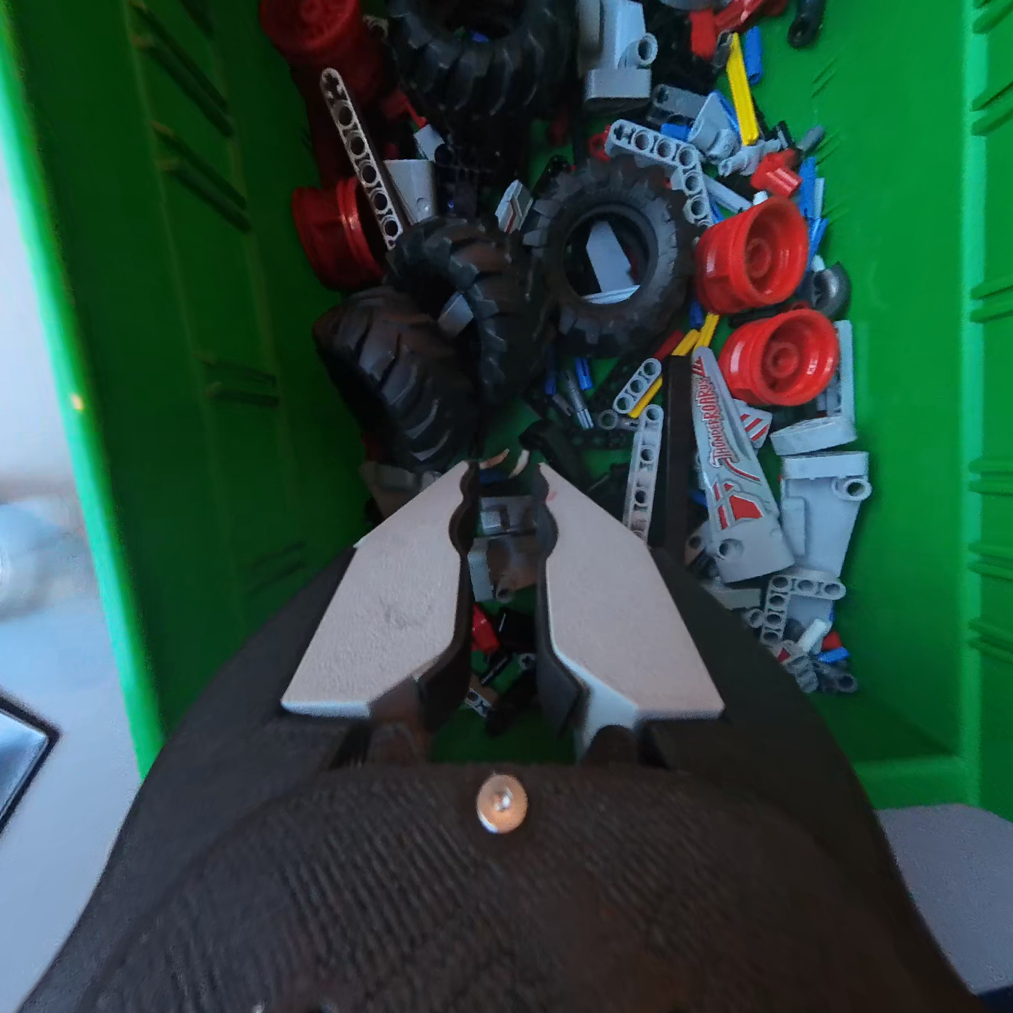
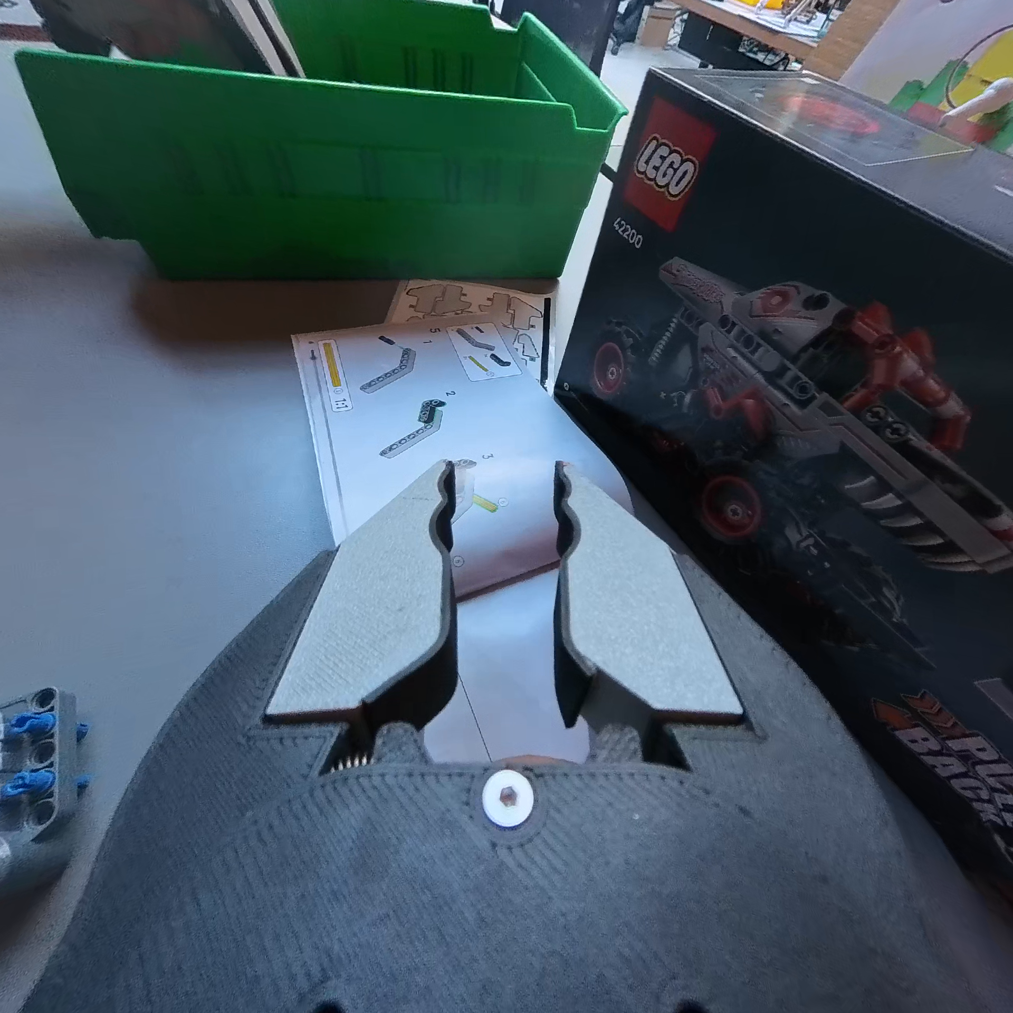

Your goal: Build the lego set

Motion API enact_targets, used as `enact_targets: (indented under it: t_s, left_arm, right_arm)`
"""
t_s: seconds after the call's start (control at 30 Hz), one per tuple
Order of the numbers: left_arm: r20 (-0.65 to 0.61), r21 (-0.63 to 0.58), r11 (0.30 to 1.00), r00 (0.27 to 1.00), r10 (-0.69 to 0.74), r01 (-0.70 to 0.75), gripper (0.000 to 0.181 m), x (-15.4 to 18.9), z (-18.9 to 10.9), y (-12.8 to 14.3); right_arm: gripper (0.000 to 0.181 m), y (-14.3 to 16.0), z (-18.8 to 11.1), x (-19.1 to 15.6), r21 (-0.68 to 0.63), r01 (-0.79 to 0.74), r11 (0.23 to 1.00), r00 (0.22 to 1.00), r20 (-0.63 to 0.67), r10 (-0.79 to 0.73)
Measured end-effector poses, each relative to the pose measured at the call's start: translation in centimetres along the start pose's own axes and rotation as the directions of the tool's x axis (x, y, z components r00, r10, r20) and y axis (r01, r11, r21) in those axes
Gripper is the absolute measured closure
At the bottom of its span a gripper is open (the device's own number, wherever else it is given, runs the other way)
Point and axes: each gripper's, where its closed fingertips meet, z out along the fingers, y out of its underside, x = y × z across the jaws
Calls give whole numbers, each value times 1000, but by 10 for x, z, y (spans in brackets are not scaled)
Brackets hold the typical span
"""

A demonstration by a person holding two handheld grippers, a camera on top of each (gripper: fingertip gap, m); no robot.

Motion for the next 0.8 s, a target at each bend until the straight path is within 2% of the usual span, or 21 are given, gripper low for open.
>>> enact_targets:
  t_s: [0.17, 0.3, 0.33, 0.43, 0.57, 0.8]
  left_arm:
    - [-85, 36, 999, 996, -30, 33, 162, 14, -3, -7]
    - [-31, -37, 999, 1000, -1, -1, 161, 14, 14, 2]
    - [3, -30, 999, 1000, 14, -14, 172, 10, 16, 1]
    - [-15, -37, 999, 1000, 28, -28, 174, 11, 13, 4]
    - [-47, -24, 999, 998, 31, -32, 174, 6, -5, 10]
    - [-253, 105, 993, 964, 85, -59, 174, 34, -61, 5]
  right_arm:
    - [149, 1, 1, -1, -7, 11, 1000, 1000, 3, -11]
    - [149, 1, 1, -2, -9, 20, 1000, 1000, 1, -20]
    - [150, 1, 1, -2, -8, 22, 1000, 1000, 1, -22]
    - [150, 0, 1, -3, -6, 28, 1000, 1000, 4, -28]
    - [150, 1, 1, -4, -8, 33, 999, 999, 11, -32]
    - [151, 3, 3, -7, -25, 52, 998, 999, 17, -52]
